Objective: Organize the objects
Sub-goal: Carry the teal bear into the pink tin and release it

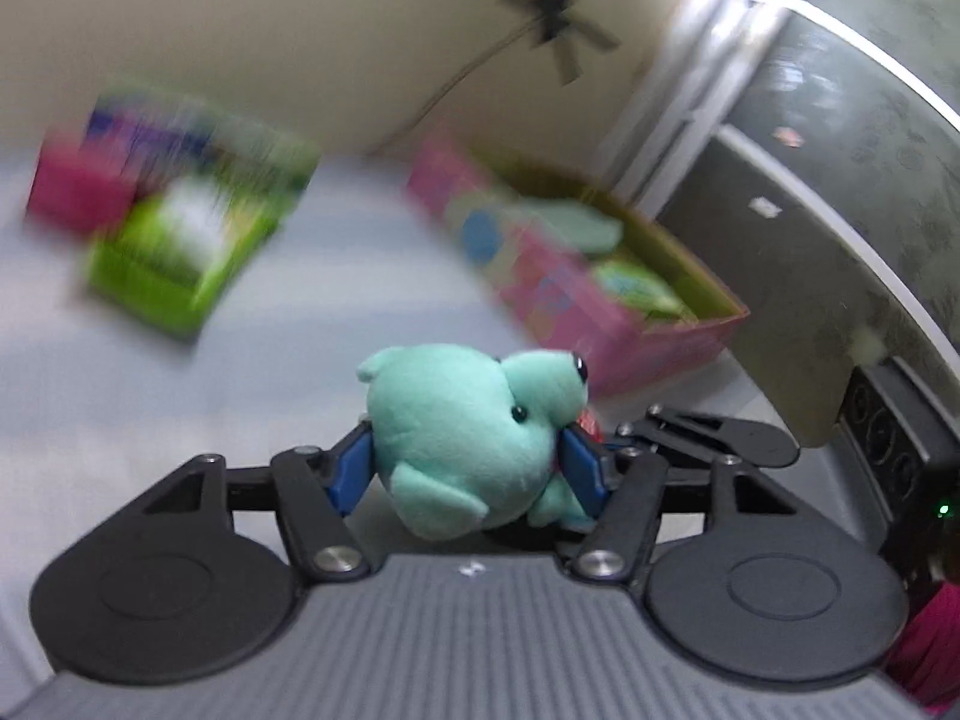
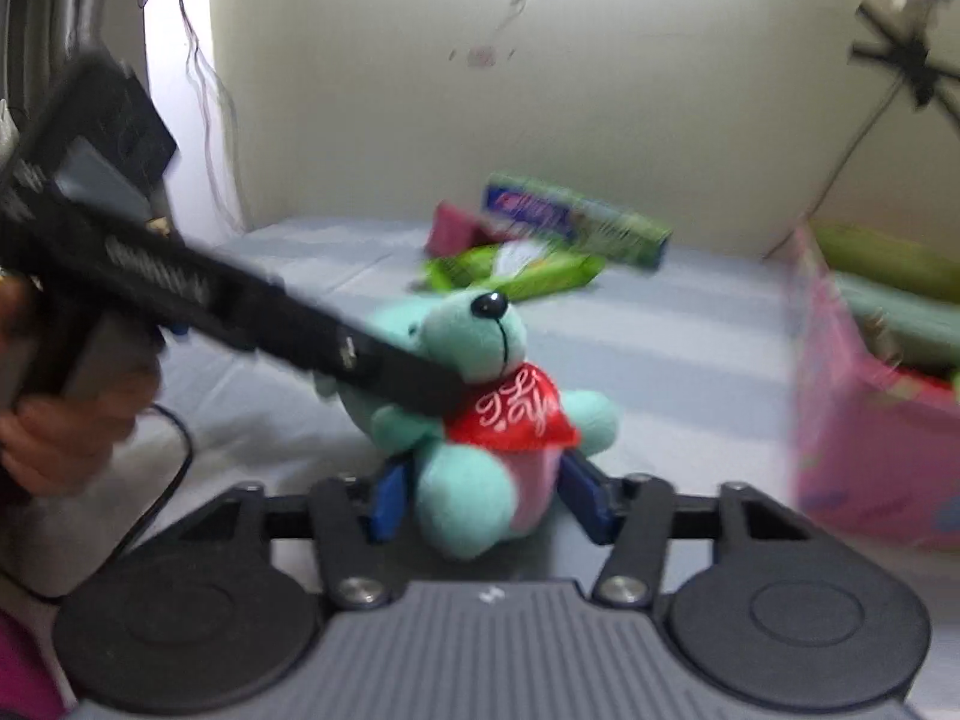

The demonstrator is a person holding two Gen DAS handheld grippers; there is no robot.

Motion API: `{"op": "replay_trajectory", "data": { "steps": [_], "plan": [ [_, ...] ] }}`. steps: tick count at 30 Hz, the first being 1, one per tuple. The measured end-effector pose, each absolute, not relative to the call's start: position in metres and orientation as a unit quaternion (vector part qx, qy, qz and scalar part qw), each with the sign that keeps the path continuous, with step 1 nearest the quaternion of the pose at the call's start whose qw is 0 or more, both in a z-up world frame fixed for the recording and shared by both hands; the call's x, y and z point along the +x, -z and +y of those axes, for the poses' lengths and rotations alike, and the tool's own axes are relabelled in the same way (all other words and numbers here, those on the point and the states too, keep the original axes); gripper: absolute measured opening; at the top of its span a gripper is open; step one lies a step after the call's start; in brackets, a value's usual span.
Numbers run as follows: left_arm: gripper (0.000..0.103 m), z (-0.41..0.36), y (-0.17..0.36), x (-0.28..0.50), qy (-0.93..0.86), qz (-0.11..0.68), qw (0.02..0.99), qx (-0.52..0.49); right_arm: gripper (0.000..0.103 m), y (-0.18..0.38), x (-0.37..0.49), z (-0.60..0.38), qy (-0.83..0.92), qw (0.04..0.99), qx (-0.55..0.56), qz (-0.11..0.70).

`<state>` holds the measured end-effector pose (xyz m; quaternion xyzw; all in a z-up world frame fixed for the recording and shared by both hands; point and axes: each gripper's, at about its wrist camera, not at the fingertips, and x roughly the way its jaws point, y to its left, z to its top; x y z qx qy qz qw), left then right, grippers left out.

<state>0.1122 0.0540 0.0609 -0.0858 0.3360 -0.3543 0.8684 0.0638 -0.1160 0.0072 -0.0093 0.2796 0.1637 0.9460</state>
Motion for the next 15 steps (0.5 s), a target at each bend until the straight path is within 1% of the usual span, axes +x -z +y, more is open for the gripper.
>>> {"op": "replay_trajectory", "data": {
  "steps": [3, 6, 9, 13, 14, 15],
  "plan": [
    [0.066, 0.015, -0.093, 0.119, 0.39, 0.291, 0.871, -0.063, 0.05, -0.032, 0.052, -0.149, -0.128, 0.966, -0.001, 0.224],
    [0.066, -0.032, -0.105, 0.133, 0.421, 0.27, 0.865, -0.045, 0.05, -0.05, 0.047, -0.194, -0.073, 0.979, 0.007, 0.191],
    [0.066, -0.085, -0.102, 0.15, 0.444, 0.269, 0.854, -0.022, 0.051, -0.055, 0.05, -0.24, -0.014, 0.981, 0.018, 0.193],
    [0.066, -0.137, -0.08, 0.18, 0.451, 0.308, 0.837, -0.027, 0.051, -0.045, 0.062, -0.285, 0.042, 0.974, 0.025, 0.222],
    [0.066, -0.146, -0.074, 0.186, 0.449, 0.319, 0.834, -0.029, 0.054, -0.041, 0.065, -0.295, 0.062, 0.971, 0.027, 0.227],
    [0.067, -0.15, -0.07, 0.189, 0.447, 0.324, 0.833, -0.036, 0.063, -0.037, 0.066, -0.302, 0.082, 0.969, 0.032, 0.231]
  ]
}}
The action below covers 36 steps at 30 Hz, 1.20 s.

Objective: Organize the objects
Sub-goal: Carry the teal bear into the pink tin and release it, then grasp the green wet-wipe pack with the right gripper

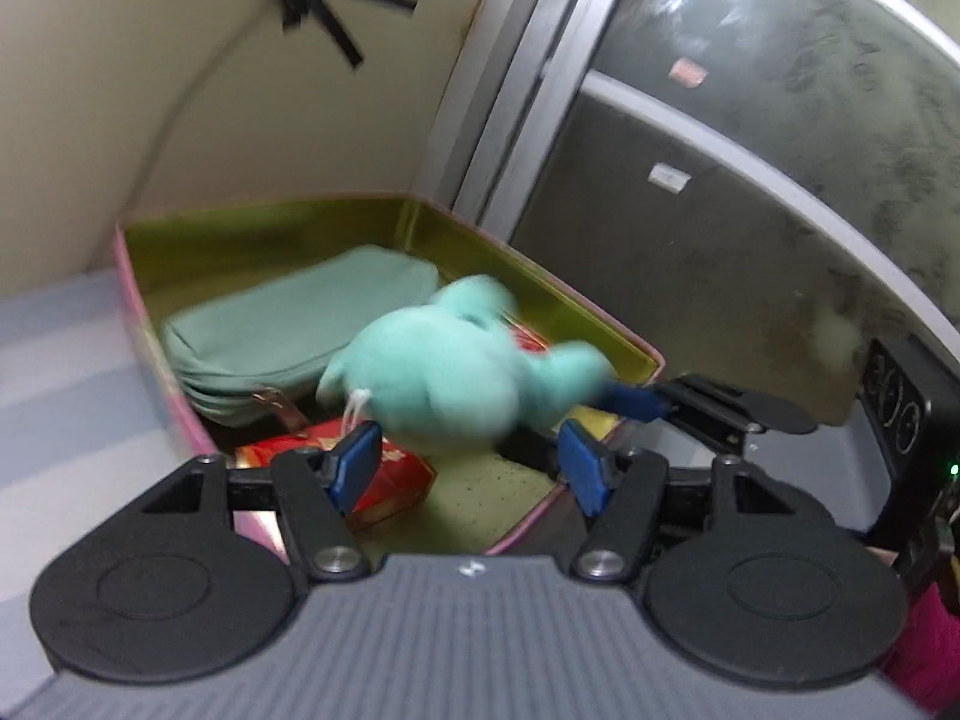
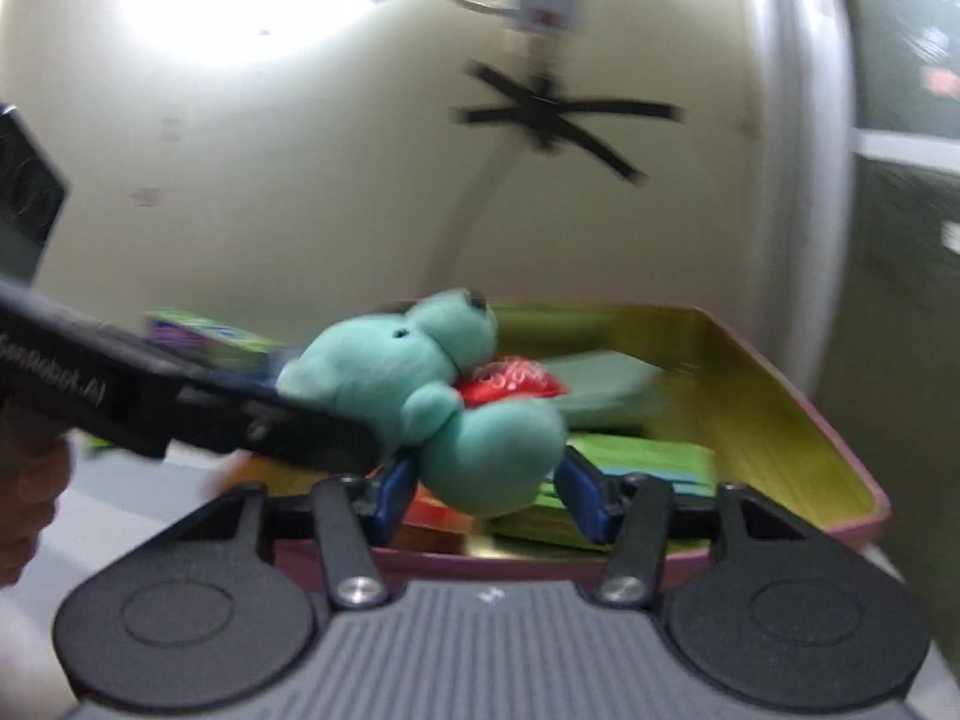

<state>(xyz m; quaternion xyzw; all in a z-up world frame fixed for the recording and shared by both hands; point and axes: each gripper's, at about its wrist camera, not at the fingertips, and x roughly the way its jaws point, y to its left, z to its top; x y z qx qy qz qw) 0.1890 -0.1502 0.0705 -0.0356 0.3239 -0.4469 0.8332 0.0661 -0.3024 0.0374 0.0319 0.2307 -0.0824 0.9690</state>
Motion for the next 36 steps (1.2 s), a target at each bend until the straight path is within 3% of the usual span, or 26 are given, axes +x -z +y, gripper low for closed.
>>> {"op": "replay_trajectory", "data": {
  "steps": [8, 13, 19, 24, 27, 30, 36],
  "plan": [
    [0.068, -0.149, -0.067, 0.178, 0.435, 0.325, 0.839, -0.021, 0.07, -0.017, 0.04, -0.331, 0.134, 0.969, 0.116, 0.17],
    [0.074, -0.092, -0.076, 0.149, 0.425, 0.282, 0.86, -0.02, 0.07, -0.027, 0.025, -0.323, 0.118, 0.972, 0.15, 0.134],
    [0.074, 0.009, -0.051, 0.126, 0.322, 0.281, 0.904, -0.01, 0.071, -0.052, 0.024, -0.269, 0.035, 0.987, 0.104, 0.119],
    [0.073, 0.1, -0.02, 0.142, 0.129, 0.315, 0.94, -0.005, 0.078, -0.056, 0.059, -0.196, -0.073, 0.981, 0.08, 0.16],
    [0.073, 0.149, -0.01, 0.153, 0.055, 0.304, 0.948, -0.078, 0.077, -0.048, 0.102, -0.143, -0.137, 0.967, 0.066, 0.203],
    [0.073, 0.173, -0.004, 0.152, 0.053, 0.281, 0.946, -0.155, 0.073, -0.037, 0.165, -0.1, -0.164, 0.951, 0.073, 0.253],
    [0.074, 0.175, -0.004, 0.158, 0.072, 0.282, 0.943, -0.161, 0.072, -0.001, 0.287, -0.091, -0.109, 0.936, 0.121, 0.313]
  ]
}}
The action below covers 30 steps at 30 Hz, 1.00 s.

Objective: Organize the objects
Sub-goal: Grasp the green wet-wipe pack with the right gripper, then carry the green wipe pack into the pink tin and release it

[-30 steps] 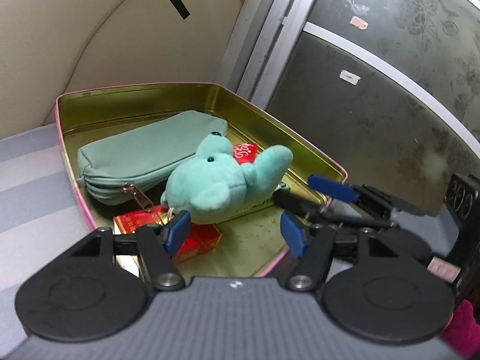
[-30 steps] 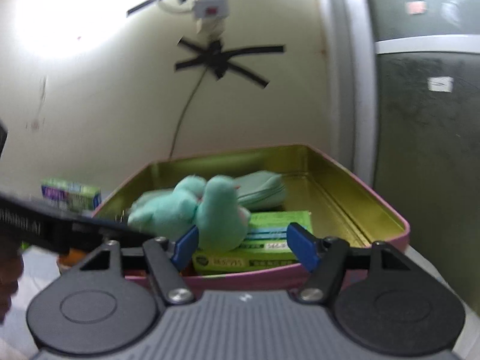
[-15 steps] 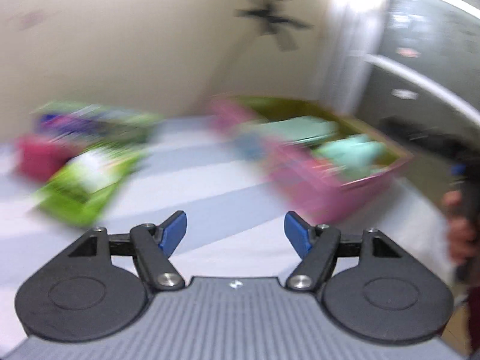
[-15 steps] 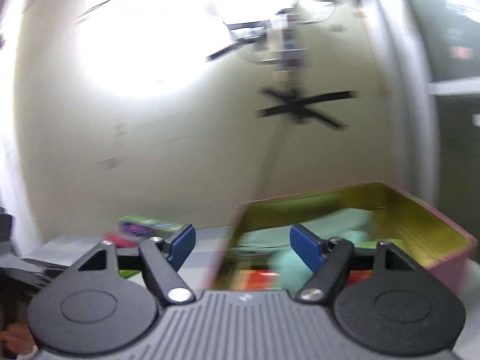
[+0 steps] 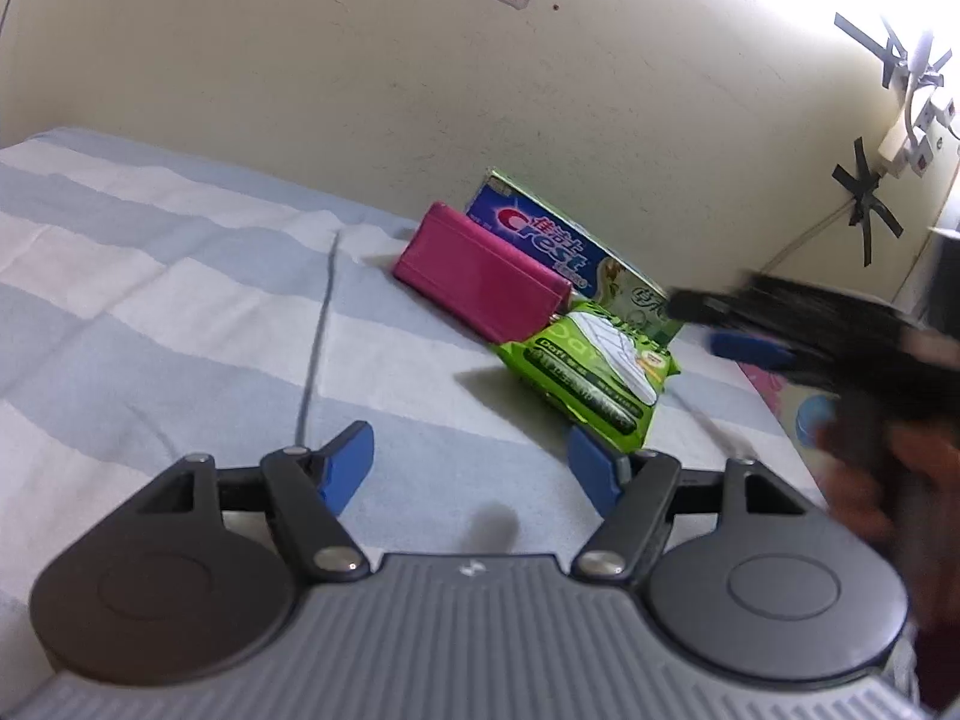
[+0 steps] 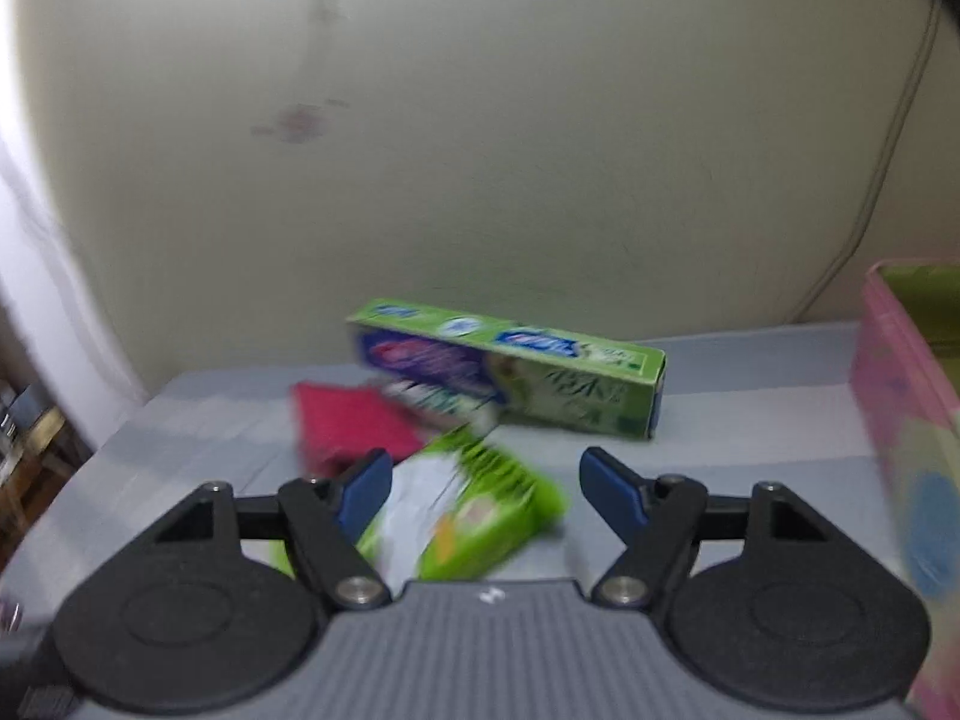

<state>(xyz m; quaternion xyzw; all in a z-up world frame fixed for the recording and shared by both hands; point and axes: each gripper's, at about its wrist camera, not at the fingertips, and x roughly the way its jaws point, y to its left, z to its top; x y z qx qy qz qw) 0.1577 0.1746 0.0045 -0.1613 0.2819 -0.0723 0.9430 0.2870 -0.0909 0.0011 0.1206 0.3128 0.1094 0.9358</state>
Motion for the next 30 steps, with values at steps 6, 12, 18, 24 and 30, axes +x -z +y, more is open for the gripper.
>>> {"op": "replay_trajectory", "data": {
  "steps": [6, 12, 18, 24, 30],
  "plan": [
    [0.079, 0.17, -0.002, 0.162, 0.079, 0.286, 0.943, -0.15, 0.07, 0.028, 0.332, -0.09, -0.115, 0.917, 0.128, 0.361],
    [0.08, 0.172, -0.001, 0.16, 0.086, 0.288, 0.941, -0.154, 0.039, 0.017, 0.295, -0.086, -0.15, 0.917, 0.104, 0.355],
    [0.08, 0.17, 0.0, 0.155, 0.118, 0.29, 0.935, -0.169, 0.034, 0.005, 0.243, -0.084, -0.163, 0.922, 0.073, 0.343],
    [0.08, 0.175, 0.0, 0.152, 0.133, 0.292, 0.927, -0.196, 0.038, 0.003, 0.205, -0.068, -0.18, 0.921, 0.069, 0.338],
    [0.08, 0.182, -0.006, 0.15, 0.126, 0.282, 0.924, -0.223, 0.059, -0.001, 0.186, -0.067, -0.177, 0.933, 0.027, 0.312]
  ]
}}
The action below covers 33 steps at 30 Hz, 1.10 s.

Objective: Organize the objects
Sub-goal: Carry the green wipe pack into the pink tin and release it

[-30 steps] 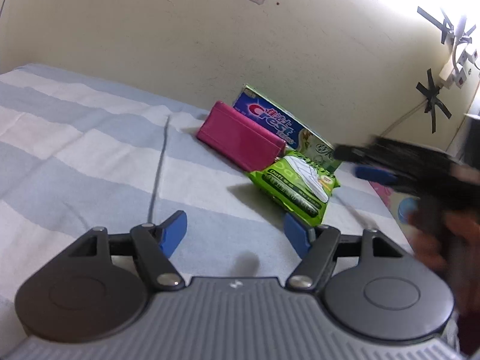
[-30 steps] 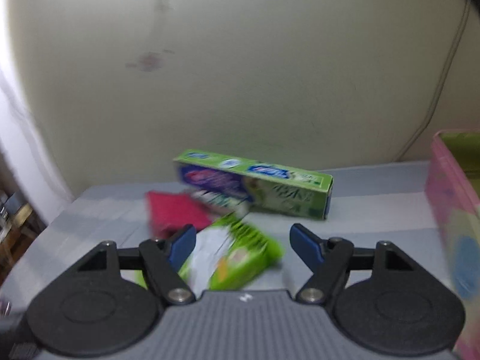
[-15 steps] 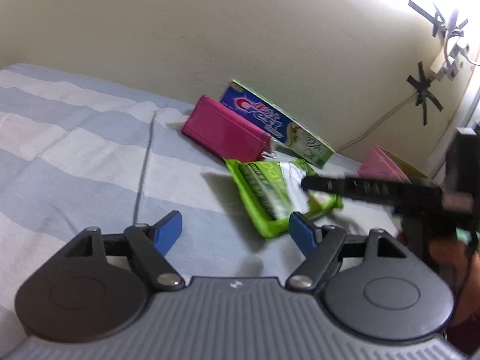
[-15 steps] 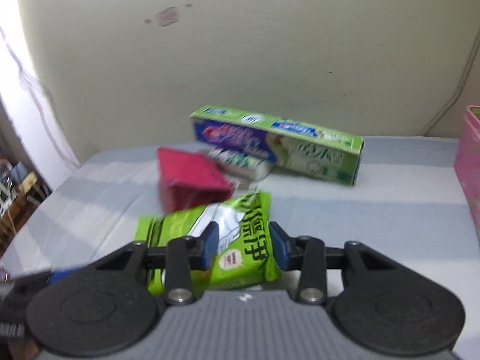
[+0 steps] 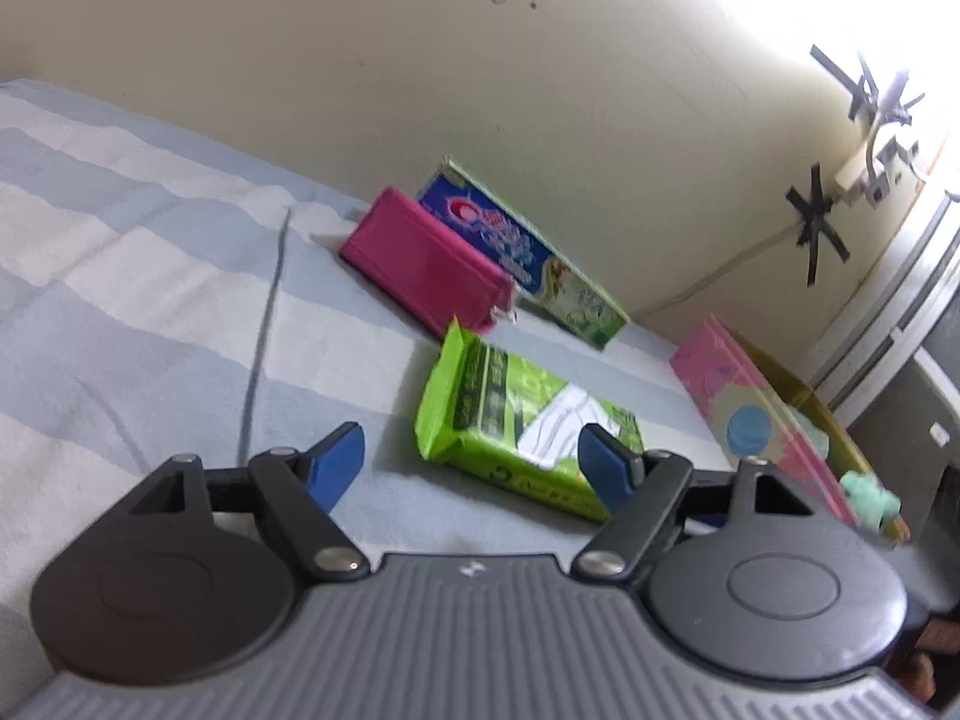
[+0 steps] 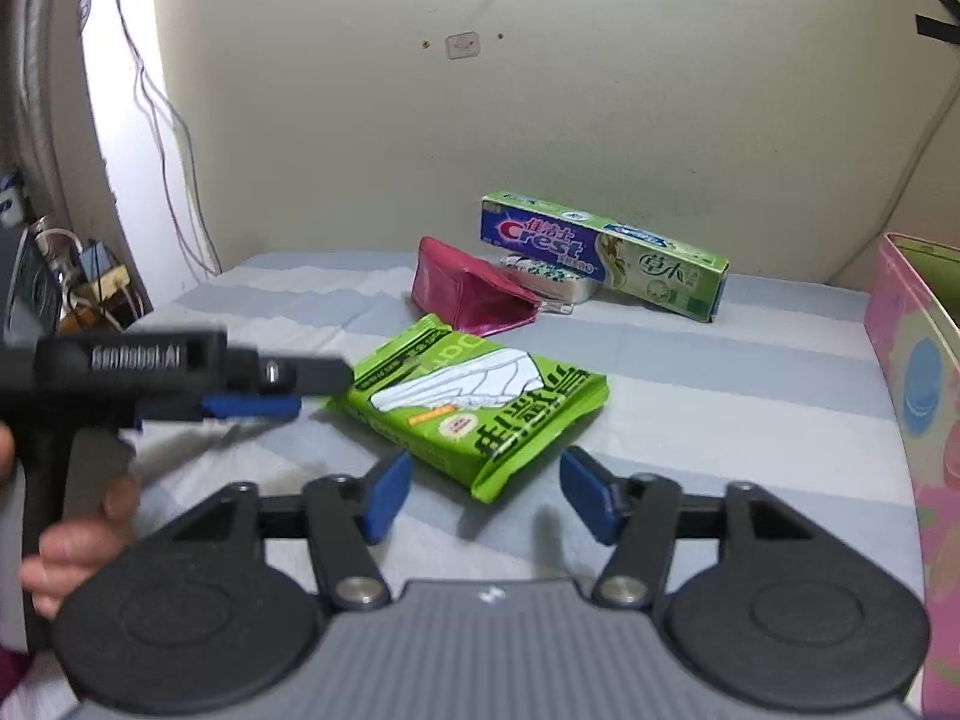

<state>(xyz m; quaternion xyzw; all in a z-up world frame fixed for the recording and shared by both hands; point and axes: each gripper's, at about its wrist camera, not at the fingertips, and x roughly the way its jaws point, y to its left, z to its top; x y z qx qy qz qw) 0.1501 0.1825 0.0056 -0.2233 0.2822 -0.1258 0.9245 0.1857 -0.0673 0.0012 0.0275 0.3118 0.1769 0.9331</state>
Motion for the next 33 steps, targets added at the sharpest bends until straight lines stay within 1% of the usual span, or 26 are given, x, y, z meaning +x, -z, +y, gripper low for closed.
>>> {"op": "replay_trajectory", "data": {
  "steps": [1, 2, 3, 4, 7, 9, 10, 11, 12, 15, 18, 22, 29, 33],
  "plan": [
    [0.08, 0.184, -0.008, 0.152, 0.126, 0.281, 0.924, -0.227, 0.059, -0.001, 0.187, -0.068, -0.179, 0.932, 0.027, 0.314],
    [0.08, 0.183, -0.01, 0.156, 0.125, 0.283, 0.923, -0.229, 0.062, 0.0, 0.19, -0.068, -0.182, 0.931, 0.026, 0.317],
    [0.08, 0.182, -0.012, 0.161, 0.122, 0.289, 0.922, -0.227, 0.07, 0.001, 0.194, -0.068, -0.182, 0.93, 0.022, 0.319],
    [0.08, 0.18, -0.013, 0.168, 0.12, 0.297, 0.921, -0.221, 0.073, 0.003, 0.197, -0.068, -0.179, 0.93, 0.016, 0.32],
    [0.079, 0.167, -0.007, 0.192, 0.12, 0.329, 0.917, -0.193, 0.073, 0.01, 0.21, -0.064, -0.176, 0.927, 0.008, 0.331],
    [0.078, 0.152, -0.006, 0.196, 0.124, 0.32, 0.925, -0.161, 0.073, 0.012, 0.22, -0.061, -0.177, 0.924, 0.008, 0.338],
    [0.072, 0.142, -0.005, 0.196, 0.139, 0.321, 0.926, -0.144, 0.071, 0.012, 0.223, -0.059, -0.179, 0.925, 0.003, 0.337],
    [0.071, 0.133, -0.005, 0.191, 0.143, 0.319, 0.928, -0.128, 0.057, 0.012, 0.225, -0.056, -0.182, 0.925, -0.001, 0.335],
    [0.072, 0.125, -0.005, 0.185, 0.15, 0.315, 0.93, -0.114, 0.049, 0.012, 0.224, -0.053, -0.178, 0.927, -0.007, 0.33],
    [0.071, 0.117, -0.007, 0.169, 0.153, 0.31, 0.933, -0.103, 0.047, 0.01, 0.217, -0.055, -0.159, 0.934, -0.007, 0.32],
    [0.07, 0.12, -0.013, 0.162, 0.164, 0.314, 0.926, -0.131, 0.046, 0.004, 0.201, -0.064, -0.15, 0.942, 0.0, 0.301],
    [0.069, 0.102, -0.038, 0.148, 0.186, 0.285, 0.928, -0.151, 0.046, -0.018, 0.167, -0.069, -0.12, 0.963, -0.031, 0.241],
    [0.069, 0.027, -0.092, 0.132, 0.261, 0.218, 0.932, -0.127, 0.046, -0.065, 0.113, -0.121, -0.04, 0.988, -0.051, 0.143],
    [0.069, -0.027, -0.098, 0.14, 0.311, 0.213, 0.919, -0.113, 0.047, -0.076, 0.088, -0.168, 0.013, 0.991, -0.047, 0.124]
  ]
}}
